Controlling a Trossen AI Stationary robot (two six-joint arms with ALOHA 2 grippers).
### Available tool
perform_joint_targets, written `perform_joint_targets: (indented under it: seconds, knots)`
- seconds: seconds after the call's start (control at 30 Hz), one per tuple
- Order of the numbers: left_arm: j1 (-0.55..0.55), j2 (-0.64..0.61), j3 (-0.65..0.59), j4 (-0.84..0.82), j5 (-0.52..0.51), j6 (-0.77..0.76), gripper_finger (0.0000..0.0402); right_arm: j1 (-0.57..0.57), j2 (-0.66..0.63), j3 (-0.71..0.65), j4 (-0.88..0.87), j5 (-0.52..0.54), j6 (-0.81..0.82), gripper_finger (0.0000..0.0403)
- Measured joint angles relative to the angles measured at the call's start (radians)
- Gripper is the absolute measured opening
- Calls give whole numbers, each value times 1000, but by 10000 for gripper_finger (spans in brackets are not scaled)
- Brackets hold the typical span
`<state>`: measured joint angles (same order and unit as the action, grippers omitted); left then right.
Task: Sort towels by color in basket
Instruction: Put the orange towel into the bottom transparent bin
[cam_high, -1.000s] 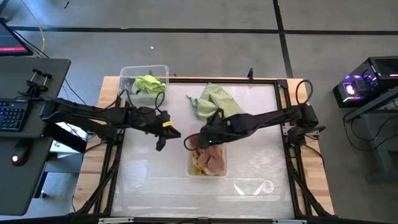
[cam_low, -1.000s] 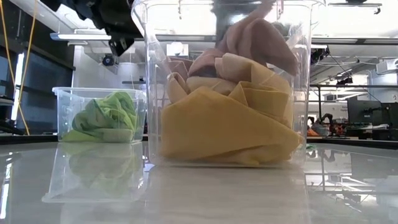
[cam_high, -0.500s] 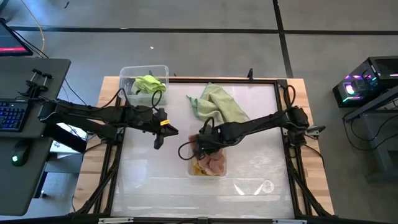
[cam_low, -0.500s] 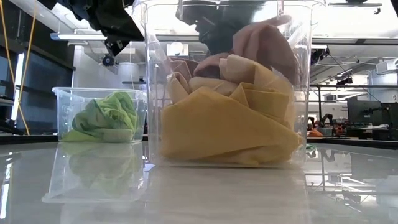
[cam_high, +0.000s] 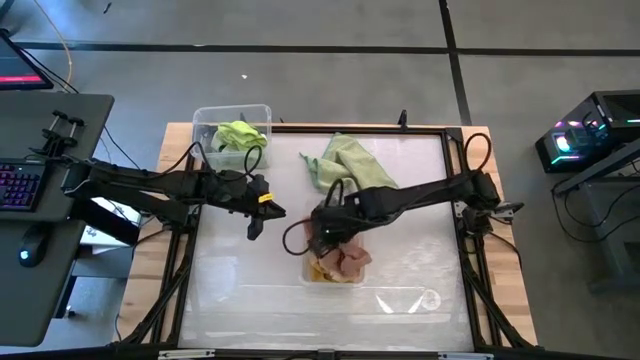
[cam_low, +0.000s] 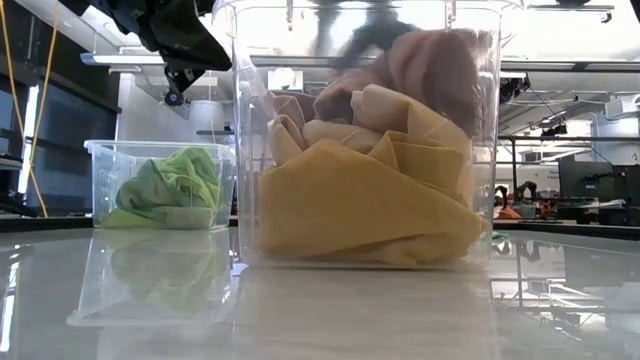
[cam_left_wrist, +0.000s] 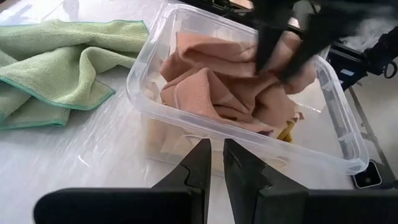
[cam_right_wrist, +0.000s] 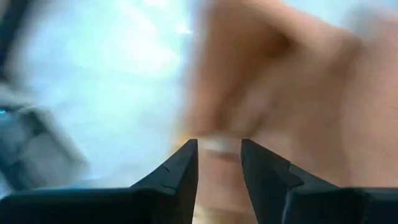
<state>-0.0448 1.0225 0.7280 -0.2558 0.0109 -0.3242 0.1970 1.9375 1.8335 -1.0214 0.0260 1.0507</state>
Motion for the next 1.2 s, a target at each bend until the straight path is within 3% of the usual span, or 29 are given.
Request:
perform_joint_targets:
  seconds: [0.13, 0.3, 0.37, 0.57, 0.8, 1.0, 1.2]
  knots:
    - [0, 0, 0, 0, 0, -2, 33, 2, -2, 18, 163, 17, -87, 117]
    - [0, 0, 0, 2, -13, 1, 32, 0, 38, 17, 45, 206, 30, 117]
    - [0, 0, 0, 11, -20, 1, 32, -3, 69, 17, 11, 231, 54, 117]
    - [0, 0, 0, 22, -24, 2, 32, -10, 176, 16, -48, 155, 29, 111]
    - [0, 0, -1, 21, -27, -4, 32, -26, 110, 91, -107, 31, 14, 86]
    - [0, 0, -1, 21, -27, -4, 32, 1, 45, 180, -319, -11, 28, 83]
    - [-2, 0, -1, 17, -27, -5, 32, 31, 17, 178, -557, -20, 218, 83]
